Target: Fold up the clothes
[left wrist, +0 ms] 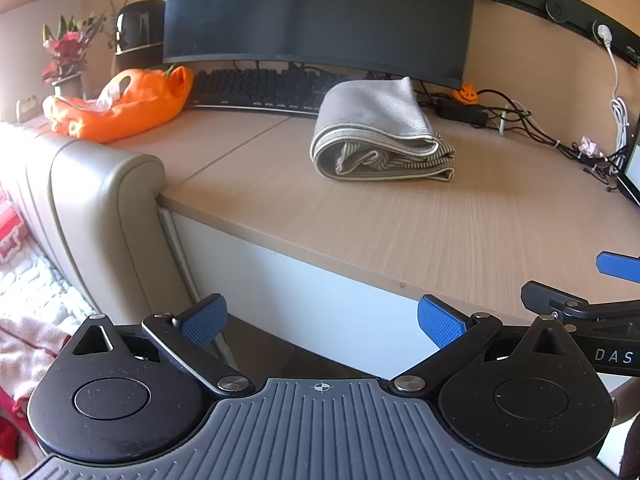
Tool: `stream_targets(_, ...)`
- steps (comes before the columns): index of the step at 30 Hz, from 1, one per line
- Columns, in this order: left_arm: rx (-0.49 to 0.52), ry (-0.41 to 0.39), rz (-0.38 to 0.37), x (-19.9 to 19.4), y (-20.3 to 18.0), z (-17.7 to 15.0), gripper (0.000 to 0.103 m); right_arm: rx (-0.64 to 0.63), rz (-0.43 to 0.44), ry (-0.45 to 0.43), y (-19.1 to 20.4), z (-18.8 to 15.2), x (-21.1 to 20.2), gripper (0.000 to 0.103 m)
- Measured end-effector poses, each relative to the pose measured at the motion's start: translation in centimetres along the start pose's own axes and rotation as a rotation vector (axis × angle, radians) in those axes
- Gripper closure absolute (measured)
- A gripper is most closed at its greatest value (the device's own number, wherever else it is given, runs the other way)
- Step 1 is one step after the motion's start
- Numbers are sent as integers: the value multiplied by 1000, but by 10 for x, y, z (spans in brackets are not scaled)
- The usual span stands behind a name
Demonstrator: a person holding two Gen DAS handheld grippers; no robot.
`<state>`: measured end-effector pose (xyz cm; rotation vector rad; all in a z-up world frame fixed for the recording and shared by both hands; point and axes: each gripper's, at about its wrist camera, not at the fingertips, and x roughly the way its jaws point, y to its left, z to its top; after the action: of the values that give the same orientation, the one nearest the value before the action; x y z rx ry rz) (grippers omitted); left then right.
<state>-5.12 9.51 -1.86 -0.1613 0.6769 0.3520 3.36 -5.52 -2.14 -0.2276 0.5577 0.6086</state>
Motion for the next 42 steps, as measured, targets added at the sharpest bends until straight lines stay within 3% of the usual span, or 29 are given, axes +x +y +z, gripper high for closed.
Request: stream_targets(42,2,39,-2,11,-8,1,0,17,6,16,-7,0,13,0)
